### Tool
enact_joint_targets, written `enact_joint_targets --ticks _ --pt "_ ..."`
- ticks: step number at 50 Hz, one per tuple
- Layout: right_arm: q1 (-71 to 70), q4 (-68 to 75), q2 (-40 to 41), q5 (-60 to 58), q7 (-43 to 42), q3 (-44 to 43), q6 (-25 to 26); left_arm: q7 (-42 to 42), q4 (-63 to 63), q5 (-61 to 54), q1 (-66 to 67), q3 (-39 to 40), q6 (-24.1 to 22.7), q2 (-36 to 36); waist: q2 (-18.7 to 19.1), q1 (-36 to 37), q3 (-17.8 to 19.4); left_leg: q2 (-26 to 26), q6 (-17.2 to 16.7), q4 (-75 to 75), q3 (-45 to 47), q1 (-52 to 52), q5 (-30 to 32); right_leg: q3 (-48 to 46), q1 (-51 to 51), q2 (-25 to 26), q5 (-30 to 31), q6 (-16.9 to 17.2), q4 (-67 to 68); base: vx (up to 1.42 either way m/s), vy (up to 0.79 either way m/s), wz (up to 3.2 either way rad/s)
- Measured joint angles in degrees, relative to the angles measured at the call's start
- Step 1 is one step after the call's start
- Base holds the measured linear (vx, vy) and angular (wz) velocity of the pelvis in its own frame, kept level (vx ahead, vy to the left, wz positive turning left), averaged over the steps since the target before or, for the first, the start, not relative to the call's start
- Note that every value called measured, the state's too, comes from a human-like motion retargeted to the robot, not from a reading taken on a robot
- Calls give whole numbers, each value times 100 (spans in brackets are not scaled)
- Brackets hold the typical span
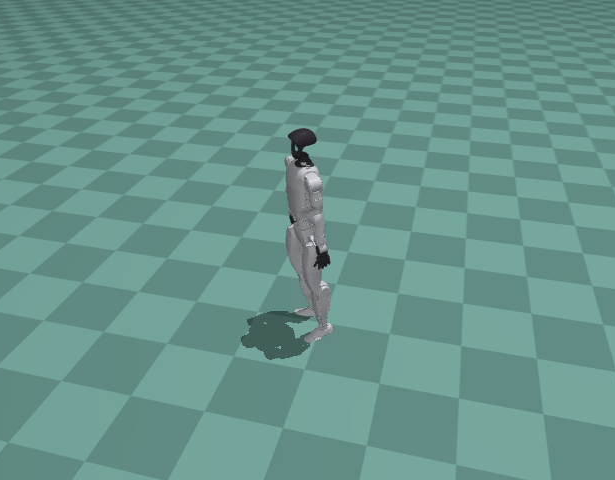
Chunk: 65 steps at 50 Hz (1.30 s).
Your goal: In place motions
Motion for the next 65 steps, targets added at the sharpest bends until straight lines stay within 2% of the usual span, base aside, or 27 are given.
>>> enact_joint_targets --ticks 10,15,19,34,65 --pt "23 -6 -19 0 0 4 -18 18 -12 41 -6 -72 -1 -3 37 -1 21 74 3 22 299 8 -51 288 -102 42 88 -45 31 -6 -1 -26" --pt "0 69 -34 -18 -25 10 -4 -2 -23 32 -14 -40 2 15 -4 407 -6 215 -46 47 942 15 -167 907 -335 112 90 -89 144 -19 -3 -103" --pt "-12 139 -45 -84 -66 -7 20 -6 5 7 -8 -63 6 29 92 -128 -41 191 -31 38 618 -12 -157 575 -345 61 208 -70 92 -23 -1 53" --pt "-65 242 -51 -24 -101 -69 55 -31 -68 -48 -100 -64 8 78 273 -576 -226 314 -73 0 990 -48 -254 908 -678 138 344 -114 150 -23 11 -23" --pt "-232 326 -293 279 -157 -233 65 -62 -117 -53 -135 63 15 20 399 -704 -247 415 -135 71 1105 -96 -280 994 -749 185 460 -173 148 -2 3 -2"
